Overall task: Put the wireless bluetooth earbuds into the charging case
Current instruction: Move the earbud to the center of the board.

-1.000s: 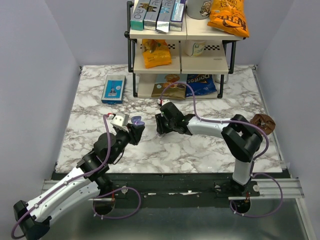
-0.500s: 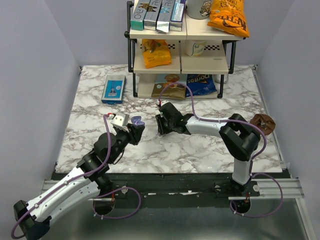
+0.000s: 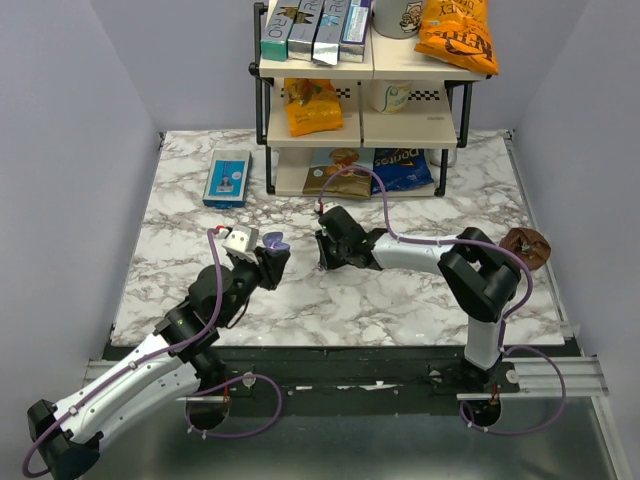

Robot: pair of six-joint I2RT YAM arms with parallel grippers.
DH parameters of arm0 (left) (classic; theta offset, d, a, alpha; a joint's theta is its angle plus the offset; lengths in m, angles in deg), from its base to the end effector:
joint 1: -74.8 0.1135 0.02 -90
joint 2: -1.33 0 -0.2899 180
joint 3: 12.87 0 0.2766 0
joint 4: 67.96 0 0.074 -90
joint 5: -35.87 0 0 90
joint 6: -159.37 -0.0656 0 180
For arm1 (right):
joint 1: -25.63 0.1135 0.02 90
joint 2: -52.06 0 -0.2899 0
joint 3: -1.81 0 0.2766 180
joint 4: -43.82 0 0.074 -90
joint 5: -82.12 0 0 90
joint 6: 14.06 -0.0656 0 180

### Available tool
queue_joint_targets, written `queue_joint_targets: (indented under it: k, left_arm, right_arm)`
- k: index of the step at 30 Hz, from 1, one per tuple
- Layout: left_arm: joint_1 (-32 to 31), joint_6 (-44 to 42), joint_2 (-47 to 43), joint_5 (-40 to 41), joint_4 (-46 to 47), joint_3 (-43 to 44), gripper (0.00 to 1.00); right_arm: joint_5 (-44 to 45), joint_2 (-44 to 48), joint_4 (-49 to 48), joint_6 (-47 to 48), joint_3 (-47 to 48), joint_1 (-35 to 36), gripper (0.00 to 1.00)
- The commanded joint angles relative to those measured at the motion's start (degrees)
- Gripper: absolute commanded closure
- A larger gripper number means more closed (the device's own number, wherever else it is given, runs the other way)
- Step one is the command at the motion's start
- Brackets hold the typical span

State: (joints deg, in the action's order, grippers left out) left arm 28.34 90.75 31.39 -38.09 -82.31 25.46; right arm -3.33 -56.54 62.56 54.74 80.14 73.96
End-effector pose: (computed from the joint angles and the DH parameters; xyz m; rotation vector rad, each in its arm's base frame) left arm 0.1365 -0.1173 0.2840 0.1591 1.7081 -0.6550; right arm 0.2983 0.3273 0.1436 -0.5445 2.4135 0.4465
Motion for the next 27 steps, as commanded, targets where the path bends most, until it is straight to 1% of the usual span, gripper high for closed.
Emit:
queue_joint_targets:
  k: [1, 4, 5, 7, 8, 10, 14, 16, 18, 19, 20, 21, 22, 23, 25, 26, 27]
  left_arm:
    - [0.05, 0.76, 0.08, -0.12, 1.21, -0.05, 1.0]
    - [0.05, 1.11, 0.26, -0.39, 1.21, 0.04, 1.0]
    - [0.05, 1.11, 0.26, -0.47, 1.12, 0.04, 1.0]
    - [0.05, 1.2, 0.35, -0.48, 1.12, 0.04, 1.0]
    - [0.05, 1.29, 0.26, -0.56, 1.03, 0.04, 1.0]
    - [0.05, 1.29, 0.35, -0.48, 1.03, 0.21, 1.0]
    - [-0.04, 1.55, 0.35, -0.39, 1.21, 0.04, 1.0]
    - [0.05, 1.99, 0.52, -0.39, 1.3, -0.14, 1.0]
    - [0.05, 2.52, 1.05, -0.39, 1.47, -0.23, 1.0]
    - [-0.04, 2.69, 1.22, -0.21, 1.56, -0.31, 1.0]
    - [-0.04, 2.87, 1.4, -0.21, 1.56, -0.4, 1.0]
    - [-0.04, 2.87, 1.66, -0.12, 1.56, -0.49, 1.0]
    - [-0.12, 3.04, 1.66, 0.05, 2.95, -0.75, 1.0]
    - [-0.3, 3.05, 1.93, 0.14, 3.66, -0.93, 1.0]
    - [-0.39, 2.96, 2.28, 0.31, 4.28, -1.1, 1.0]
    - [-0.48, 3.05, 2.63, 0.23, 4.63, -1.19, 1.0]
    - [-0.65, 3.05, 2.81, 0.23, 4.64, -1.02, 1.0]
  right_arm:
    - [-0.43, -0.83, 1.08, -2.79, -1.38, -0.35, 0.75]
    - [-1.3, -0.39, 0.99, -5.61, -2.08, -0.96, 0.81]
    - [-1.65, -0.13, 0.99, -7.88, -2.34, -1.22, 0.86]
    - [-2.53, 0.84, 0.55, -10.35, -3.39, -1.84, 0.89]
    - [-2.62, 1.28, 0.2, -12.54, -3.83, -2.02, 0.94]
    - [-2.1, 3.21, -0.5, -14.75, -5.32, -2.37, 0.99]
    - [0.36, 7.08, -0.33, -20.89, -7.61, -3.07, 0.99]
    - [2.99, 9.26, 1.33, -24.06, -8.67, -3.69, 0.99]
    - [5.18, 10.85, 2.56, -29.59, -10.68, -4.39, 0.99]
    - [6.16, 11.47, 4.05, -31.61, -11.48, -4.48, 0.99]
    - [7.47, 12.52, 5.37, -35.9, -12.27, -4.57, 0.99]
    - [10.27, 12.71, 7.21, -37.85, -12.1, -4.57, 0.99]
    - [11.08, 12.53, 11.58, -39.7, -11.75, -4.57, 0.99]
    - [11.96, 11.75, 13.62, -42.15, -11.14, -4.65, 0.99]
    - [13.55, 10.52, 18.36, -43.67, -9.21, -4.65, 0.99]
    - [13.55, 9.99, 18.91, -43.59, -8.85, -4.57, 0.99]
    - [13.55, 9.81, 19.27, -43.85, -9.11, -4.65, 0.95]
